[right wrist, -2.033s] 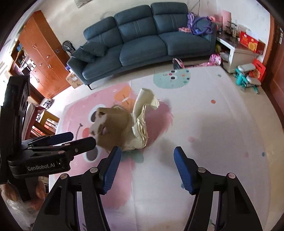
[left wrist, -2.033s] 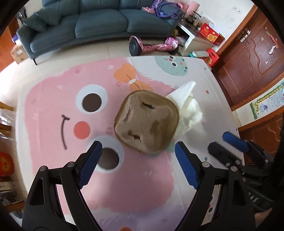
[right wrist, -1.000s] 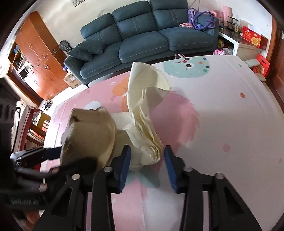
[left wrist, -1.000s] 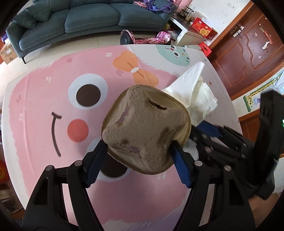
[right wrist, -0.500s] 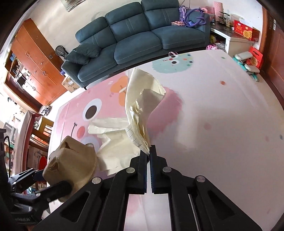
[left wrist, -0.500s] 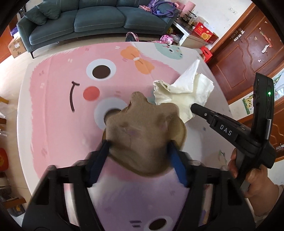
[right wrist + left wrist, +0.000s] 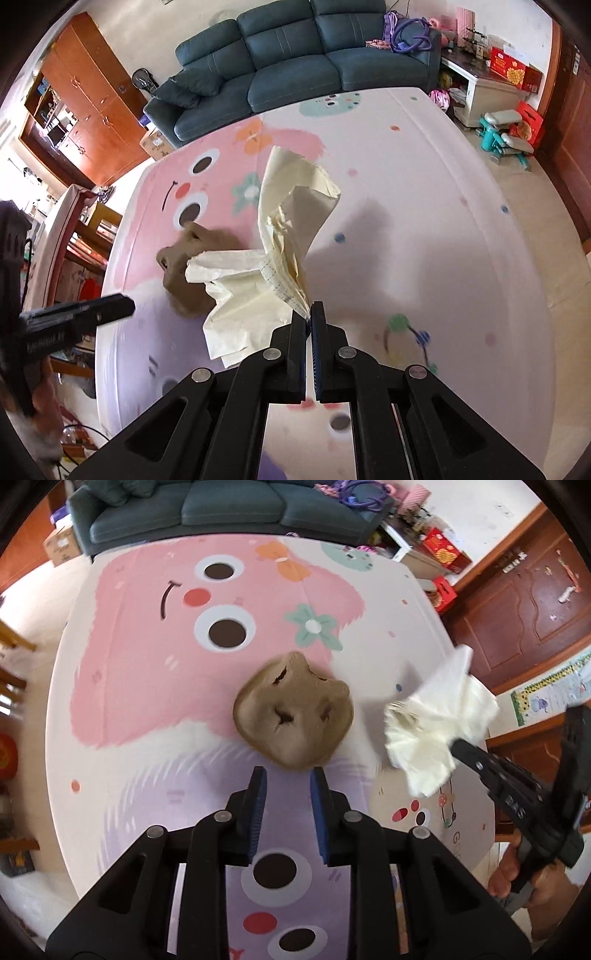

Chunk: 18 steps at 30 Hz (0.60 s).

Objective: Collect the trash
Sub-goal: 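Lift the pulp cup holder and tissue off the table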

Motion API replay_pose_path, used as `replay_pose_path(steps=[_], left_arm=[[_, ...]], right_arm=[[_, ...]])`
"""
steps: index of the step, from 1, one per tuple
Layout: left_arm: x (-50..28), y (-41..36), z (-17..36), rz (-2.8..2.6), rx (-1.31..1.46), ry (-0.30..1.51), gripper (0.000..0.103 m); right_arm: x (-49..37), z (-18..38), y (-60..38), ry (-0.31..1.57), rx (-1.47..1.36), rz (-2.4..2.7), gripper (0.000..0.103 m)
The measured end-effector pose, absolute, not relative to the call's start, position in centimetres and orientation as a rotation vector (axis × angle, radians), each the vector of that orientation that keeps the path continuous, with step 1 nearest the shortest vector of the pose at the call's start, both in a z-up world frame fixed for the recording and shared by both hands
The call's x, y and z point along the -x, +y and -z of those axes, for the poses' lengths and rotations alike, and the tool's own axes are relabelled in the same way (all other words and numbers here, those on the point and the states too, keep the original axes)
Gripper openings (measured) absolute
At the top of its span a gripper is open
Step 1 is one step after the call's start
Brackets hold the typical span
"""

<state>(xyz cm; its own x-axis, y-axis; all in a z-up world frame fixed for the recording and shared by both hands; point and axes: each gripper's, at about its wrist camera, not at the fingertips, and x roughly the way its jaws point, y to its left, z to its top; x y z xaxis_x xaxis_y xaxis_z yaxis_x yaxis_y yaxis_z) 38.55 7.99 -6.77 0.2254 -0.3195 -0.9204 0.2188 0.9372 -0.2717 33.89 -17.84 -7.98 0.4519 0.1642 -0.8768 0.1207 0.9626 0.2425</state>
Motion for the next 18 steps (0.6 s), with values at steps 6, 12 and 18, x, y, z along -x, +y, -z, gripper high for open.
replay_pose_path(steps=[6,12,18], left_arm=[[-39.5,7.4,6.8,0.317,0.096,1.29,0.077],[-43.0,5.3,7.6,0.314,0.029,1.281,0.077],[-45.4,3.3,9.5,0.34,-0.015,1.311,0.078]], right_arm=[[-32.1,8.3,-19.5,1.1,-0.335,-0.011,0.003],[-33.2,9.1,-20.1,1.103,-0.378,0.006,0.003],[-35.2,9.8,-20.1,1.103,-0.404,0.023,0.003]])
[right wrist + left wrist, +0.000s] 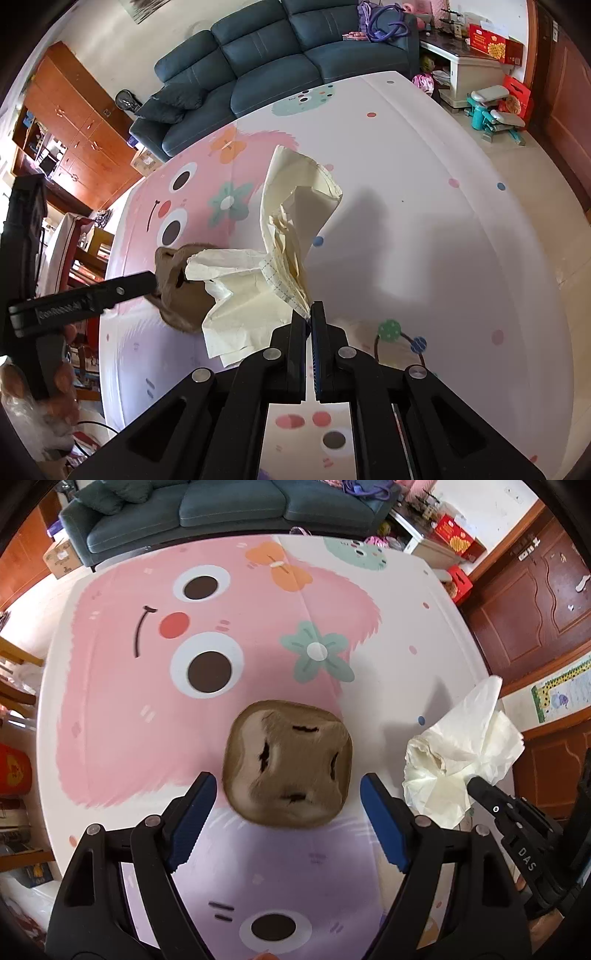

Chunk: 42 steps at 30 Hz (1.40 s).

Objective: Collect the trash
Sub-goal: 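Lift the pulp cup holder and tissue off the table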

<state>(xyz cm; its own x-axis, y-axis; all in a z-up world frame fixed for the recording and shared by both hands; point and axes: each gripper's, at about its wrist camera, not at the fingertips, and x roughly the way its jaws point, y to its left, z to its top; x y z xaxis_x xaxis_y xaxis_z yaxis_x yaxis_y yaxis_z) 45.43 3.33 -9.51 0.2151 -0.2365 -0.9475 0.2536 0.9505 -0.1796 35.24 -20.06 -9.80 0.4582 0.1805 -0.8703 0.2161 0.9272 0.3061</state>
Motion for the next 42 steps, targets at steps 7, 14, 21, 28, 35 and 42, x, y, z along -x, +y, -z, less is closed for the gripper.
replay_pose_path(steps=[7,14,21,28,35,42], left_arm=[[-46.9,1.6,12.1,0.337,-0.067,1.358,0.078],[-47.0,0.8,12.5,0.299,-0.112,1.333,0.058],[-44.9,0.3,9.5,0.302,-0.135,1.257,0.057],[-40.3,-0.2,6.9,0.315,-0.095,1.256,0.057],[-32.6,-1.3,3.1,0.304,-0.07,1.202,0.057],[-22.4,-3.1,-0.7,0.222,-0.012,1.107,0.057]], right_arm=[[-36.6,10.2,-20.0,1.103,-0.412,0.031,0.003],[-36.5,10.6,-20.8,1.104,-0.43,0.055,0.003],[-35.2,9.8,-21.1,1.077,-0.434,0.062,0.003],[-32.4,7.6,-21.2,1.032,-0.422,0.032,0.003],[-27.3,4.1,-21.4,0.968,-0.375,-0.049,0.003],[-19.1,0.8,-22.8,0.902,-0.306,-0.159,0.003]])
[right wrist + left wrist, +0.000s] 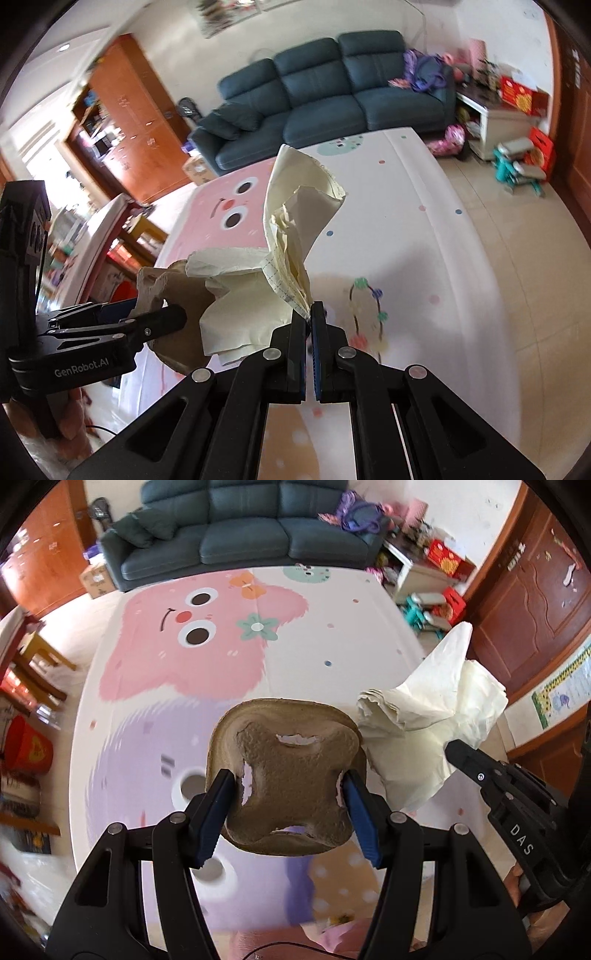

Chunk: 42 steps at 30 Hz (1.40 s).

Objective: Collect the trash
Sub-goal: 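Lift the pulp cup holder and tissue off the table, then carry the cup holder and tissue down over the black bin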

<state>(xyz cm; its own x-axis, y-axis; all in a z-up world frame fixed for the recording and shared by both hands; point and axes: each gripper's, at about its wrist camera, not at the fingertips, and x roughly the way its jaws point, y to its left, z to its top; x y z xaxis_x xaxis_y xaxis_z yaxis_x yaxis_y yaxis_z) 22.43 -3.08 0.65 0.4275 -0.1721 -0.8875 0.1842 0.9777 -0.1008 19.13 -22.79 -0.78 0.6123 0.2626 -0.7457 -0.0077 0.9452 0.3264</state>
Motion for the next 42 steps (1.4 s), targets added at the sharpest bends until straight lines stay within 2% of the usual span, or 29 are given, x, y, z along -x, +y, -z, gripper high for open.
replay_pose_path(steps=[12,18,23,30,42], left_arm=[[-3.8,-6.1,-3.6,0.075,0.075,1.074,0.058],[2.5,-6.8,-2.9,0.061,0.045,1.117,0.058],[4.9,-6.4,0.2,0.077,0.041,1.191,0.058],[7.1,-5.0,9.2,0.12,0.036,1.287,0.058],[3.8,-3.9,31.2,0.165,0.05,1.371,0.058]], right_arm=[[-2.6,-2.6,-25.5,0.889,-0.169,-0.336,0.003],[4.1,-1.0,-25.4,0.945,-0.155,-0.359,0.003],[7.7,2.0,-25.1,1.03,-0.159,-0.336,0.003],[9.5,10.2,-23.4,1.171,-0.113,-0.277,0.003],[8.4,34.3,-21.3,1.371,-0.137,-0.118,0.003]])
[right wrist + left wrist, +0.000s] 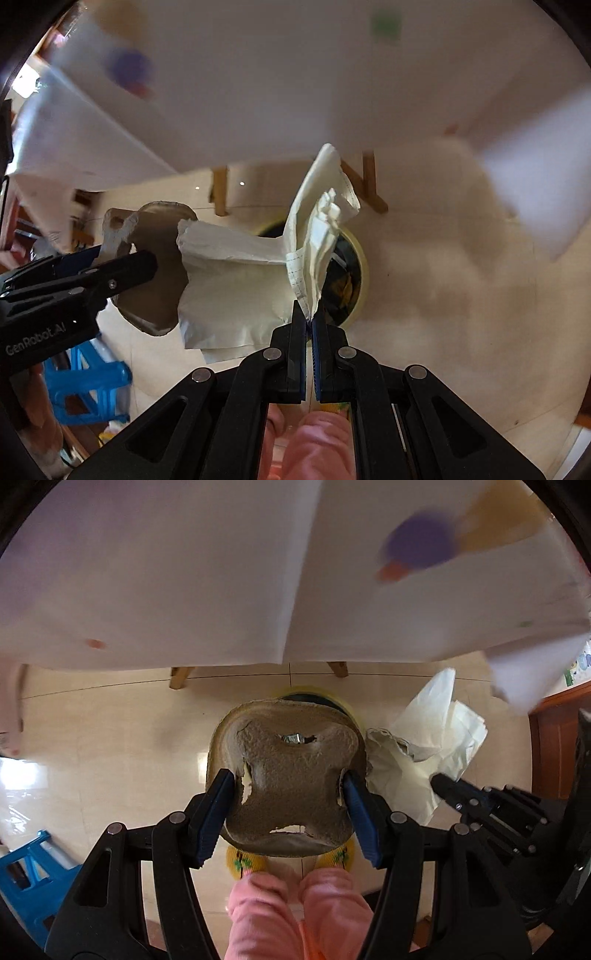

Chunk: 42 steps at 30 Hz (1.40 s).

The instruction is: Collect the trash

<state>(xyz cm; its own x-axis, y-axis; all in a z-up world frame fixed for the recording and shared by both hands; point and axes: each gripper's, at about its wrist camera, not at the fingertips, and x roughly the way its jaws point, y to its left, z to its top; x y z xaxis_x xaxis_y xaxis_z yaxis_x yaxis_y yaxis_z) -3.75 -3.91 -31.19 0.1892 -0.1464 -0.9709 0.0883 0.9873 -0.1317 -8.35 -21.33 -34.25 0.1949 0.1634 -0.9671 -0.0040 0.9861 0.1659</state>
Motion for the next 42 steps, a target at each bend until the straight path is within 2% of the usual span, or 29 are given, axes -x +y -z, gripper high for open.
replay_pose_path(steps=[6,8,10,12,14,15,26,35,42], left_arm=[[2.7,-4.4,37.6,0.171,0.044,1.349,0.058],[2.6,-4.4,39.1,0.179,0.059,1.35,0.058],[2.4,-4.5,40.2,0.179,0.065,1.364,0.06],[2.3,-4.9,41.3,0.172,0.056,1.375,0.061],[2.5,-5.1,42.1,0.162,0.049,1.386,0.07],[2.1,-5.0,42.3,0.159,0.051,1.387,0.071],[1.7,-3.5,40.5,0.128,0.066,1.333,0.072],[2.6,-2.6,34.8,0.087,0.101,1.291,0.072],[2.9,-2.0,27.5,0.067,0.109,1.242,0.072]], right_arm=[[7.4,42.3,-21.8,1.402,-0.181,-0.106,0.003],[7.0,44.2,-22.1,1.419,-0.211,-0.117,0.007],[6.9,46.3,-22.6,1.44,-0.26,-0.125,0.035],[6.8,47.1,-22.9,1.42,-0.261,-0.092,0.047],[7.0,47.7,-22.8,1.415,-0.254,-0.088,0.047],[7.2,47.8,-22.8,1.416,-0.255,-0.087,0.047],[7.4,43.3,-22.2,1.33,-0.22,-0.112,0.047],[6.6,36.8,-21.4,1.263,-0.231,-0.119,0.047],[7.1,29.5,-21.3,1.228,-0.233,-0.109,0.047]])
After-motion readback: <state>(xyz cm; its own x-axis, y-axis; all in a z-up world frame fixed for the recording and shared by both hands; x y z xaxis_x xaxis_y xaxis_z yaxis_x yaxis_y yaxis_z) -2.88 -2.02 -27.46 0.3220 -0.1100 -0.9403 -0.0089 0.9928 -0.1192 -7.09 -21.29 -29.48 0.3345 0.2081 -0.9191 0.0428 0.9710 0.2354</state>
